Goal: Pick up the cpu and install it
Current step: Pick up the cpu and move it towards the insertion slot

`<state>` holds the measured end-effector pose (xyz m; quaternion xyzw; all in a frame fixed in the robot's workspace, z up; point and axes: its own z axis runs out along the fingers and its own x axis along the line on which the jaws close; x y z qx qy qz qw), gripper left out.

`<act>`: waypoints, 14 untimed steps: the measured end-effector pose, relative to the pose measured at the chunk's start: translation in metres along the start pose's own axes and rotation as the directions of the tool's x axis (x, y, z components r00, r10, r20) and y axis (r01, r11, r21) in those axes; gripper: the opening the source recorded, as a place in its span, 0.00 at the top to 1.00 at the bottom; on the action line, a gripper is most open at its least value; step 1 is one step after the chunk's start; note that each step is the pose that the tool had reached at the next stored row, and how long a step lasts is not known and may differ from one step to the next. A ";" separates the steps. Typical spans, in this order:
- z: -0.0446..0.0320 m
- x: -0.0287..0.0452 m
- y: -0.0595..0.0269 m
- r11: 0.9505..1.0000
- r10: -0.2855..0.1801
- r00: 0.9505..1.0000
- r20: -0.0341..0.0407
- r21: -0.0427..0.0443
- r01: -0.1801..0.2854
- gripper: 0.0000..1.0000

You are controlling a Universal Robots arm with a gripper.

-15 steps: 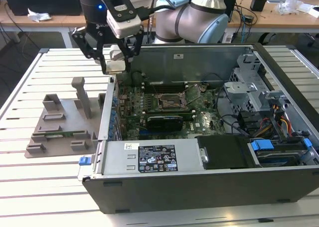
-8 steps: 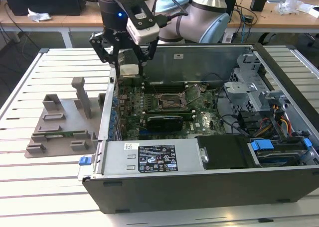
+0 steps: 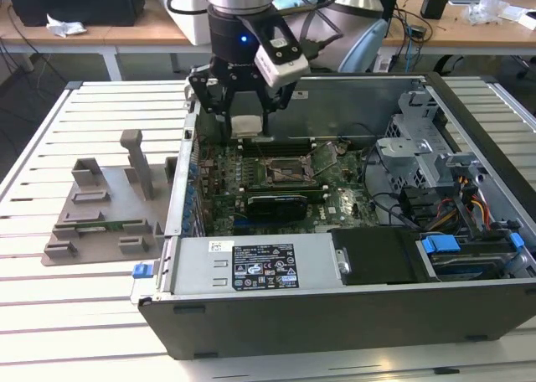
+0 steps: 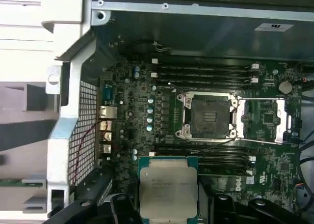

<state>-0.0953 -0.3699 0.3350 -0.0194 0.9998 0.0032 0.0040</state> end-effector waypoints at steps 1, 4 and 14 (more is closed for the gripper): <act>0.0010 -0.0023 0.0000 1.000 0.000 1.000 0.000 0.000 0.000 0.45; 0.0080 -0.0171 0.0003 1.000 0.000 1.000 -0.002 0.000 0.000 0.45; 0.0311 -0.0467 0.0084 1.000 0.000 1.000 -0.006 0.001 0.000 0.45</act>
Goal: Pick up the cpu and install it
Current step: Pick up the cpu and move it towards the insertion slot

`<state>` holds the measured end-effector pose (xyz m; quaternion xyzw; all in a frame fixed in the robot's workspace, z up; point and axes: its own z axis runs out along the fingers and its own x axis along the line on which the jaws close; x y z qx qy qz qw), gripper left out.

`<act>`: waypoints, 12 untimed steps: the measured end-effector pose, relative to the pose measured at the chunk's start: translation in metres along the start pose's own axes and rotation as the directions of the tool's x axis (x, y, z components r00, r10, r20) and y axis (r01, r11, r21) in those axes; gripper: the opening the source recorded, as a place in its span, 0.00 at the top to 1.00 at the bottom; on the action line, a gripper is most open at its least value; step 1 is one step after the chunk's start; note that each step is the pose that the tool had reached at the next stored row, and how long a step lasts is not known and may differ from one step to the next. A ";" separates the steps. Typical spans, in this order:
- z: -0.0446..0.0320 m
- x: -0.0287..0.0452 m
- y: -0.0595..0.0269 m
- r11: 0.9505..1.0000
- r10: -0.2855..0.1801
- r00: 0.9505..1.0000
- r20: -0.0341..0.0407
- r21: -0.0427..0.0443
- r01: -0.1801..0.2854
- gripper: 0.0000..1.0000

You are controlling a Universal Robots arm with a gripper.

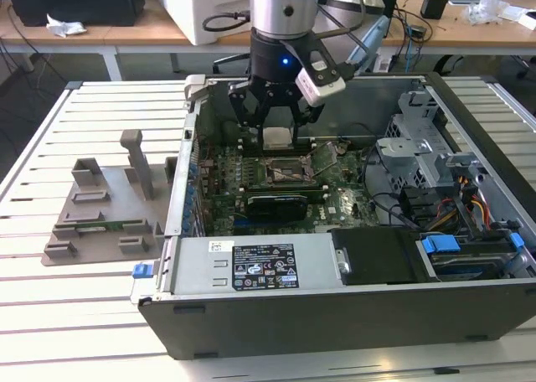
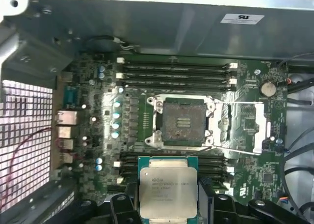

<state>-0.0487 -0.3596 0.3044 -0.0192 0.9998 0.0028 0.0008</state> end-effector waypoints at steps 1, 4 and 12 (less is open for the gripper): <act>0.0016 -0.0019 0.0014 1.000 0.000 1.000 0.000 0.000 0.000 0.45; 0.0094 -0.0088 0.0068 1.000 0.000 1.000 -0.002 0.000 0.000 0.45; 0.0284 -0.0207 0.0150 1.000 0.000 1.000 -0.003 0.001 0.000 0.45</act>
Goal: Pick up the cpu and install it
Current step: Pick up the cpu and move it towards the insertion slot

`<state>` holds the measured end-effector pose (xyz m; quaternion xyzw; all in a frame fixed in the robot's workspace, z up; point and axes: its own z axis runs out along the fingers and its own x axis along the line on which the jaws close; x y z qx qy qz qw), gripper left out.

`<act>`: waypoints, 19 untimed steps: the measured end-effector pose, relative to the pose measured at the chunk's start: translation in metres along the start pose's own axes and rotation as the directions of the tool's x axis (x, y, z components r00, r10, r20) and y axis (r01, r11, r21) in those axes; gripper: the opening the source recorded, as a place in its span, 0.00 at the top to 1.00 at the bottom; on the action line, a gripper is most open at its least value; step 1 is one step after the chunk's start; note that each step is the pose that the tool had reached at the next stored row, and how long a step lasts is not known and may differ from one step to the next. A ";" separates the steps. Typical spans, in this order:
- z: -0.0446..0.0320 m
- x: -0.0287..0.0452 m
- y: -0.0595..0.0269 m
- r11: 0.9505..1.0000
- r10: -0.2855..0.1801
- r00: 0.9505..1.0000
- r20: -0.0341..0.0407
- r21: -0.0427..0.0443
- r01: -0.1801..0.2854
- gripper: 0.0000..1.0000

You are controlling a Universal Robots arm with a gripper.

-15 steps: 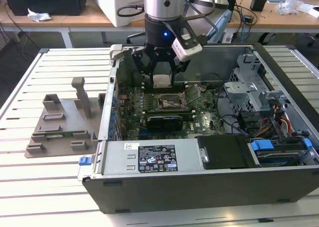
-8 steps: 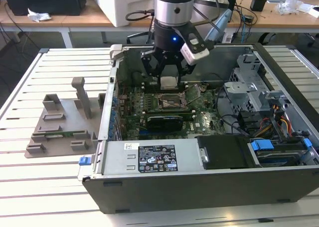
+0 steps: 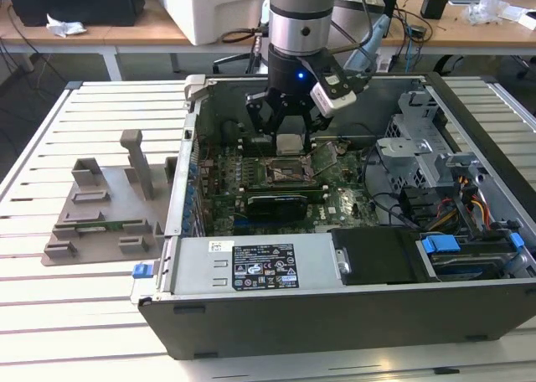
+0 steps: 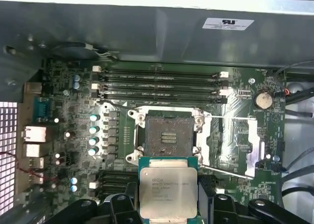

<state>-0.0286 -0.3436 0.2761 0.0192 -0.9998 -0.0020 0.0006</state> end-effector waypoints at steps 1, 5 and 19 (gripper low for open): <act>0.0015 -0.0007 0.0003 1.000 0.000 1.000 0.000 0.000 0.000 0.45; 0.0168 -0.0050 0.0043 1.000 0.000 1.000 0.000 0.001 0.000 0.45; 0.0206 -0.0139 0.0133 1.000 0.000 1.000 0.000 0.005 0.000 0.45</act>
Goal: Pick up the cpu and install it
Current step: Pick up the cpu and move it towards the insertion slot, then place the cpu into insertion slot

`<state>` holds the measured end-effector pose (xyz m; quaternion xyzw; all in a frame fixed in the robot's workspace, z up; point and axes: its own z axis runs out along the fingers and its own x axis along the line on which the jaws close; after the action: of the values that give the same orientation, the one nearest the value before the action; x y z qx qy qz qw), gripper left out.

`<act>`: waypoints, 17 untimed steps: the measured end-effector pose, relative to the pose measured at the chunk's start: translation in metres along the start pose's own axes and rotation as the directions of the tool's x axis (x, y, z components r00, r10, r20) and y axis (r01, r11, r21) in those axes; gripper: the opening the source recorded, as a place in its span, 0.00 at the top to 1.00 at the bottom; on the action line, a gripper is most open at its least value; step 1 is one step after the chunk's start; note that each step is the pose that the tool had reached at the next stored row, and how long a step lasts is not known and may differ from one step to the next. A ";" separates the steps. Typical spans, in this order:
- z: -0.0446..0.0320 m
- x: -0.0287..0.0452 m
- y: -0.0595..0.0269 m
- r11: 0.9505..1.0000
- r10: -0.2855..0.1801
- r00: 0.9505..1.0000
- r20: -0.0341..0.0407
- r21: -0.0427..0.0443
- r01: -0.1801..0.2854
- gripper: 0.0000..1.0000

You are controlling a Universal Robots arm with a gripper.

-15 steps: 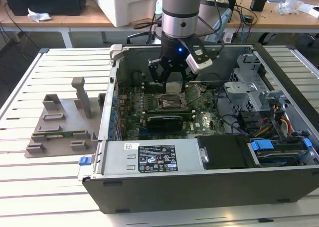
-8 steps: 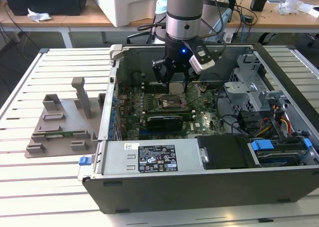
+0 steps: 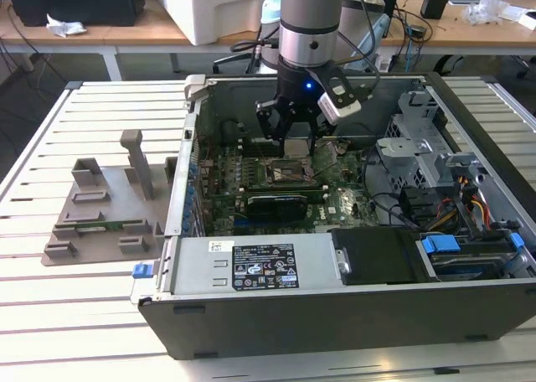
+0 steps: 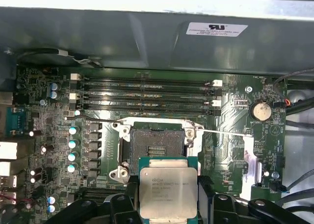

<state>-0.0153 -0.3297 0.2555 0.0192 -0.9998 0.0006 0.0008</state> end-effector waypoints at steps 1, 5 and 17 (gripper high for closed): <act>0.0000 0.0000 0.0000 1.000 0.000 1.000 0.000 0.000 0.000 0.45; 0.0000 0.0000 0.0000 1.000 0.000 1.000 0.000 0.000 0.000 0.45; 0.0001 -0.0002 0.0000 0.986 0.169 0.986 0.000 0.005 -0.169 0.45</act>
<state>-0.0150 -0.3297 0.2554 -0.0658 -0.9978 0.0030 0.0007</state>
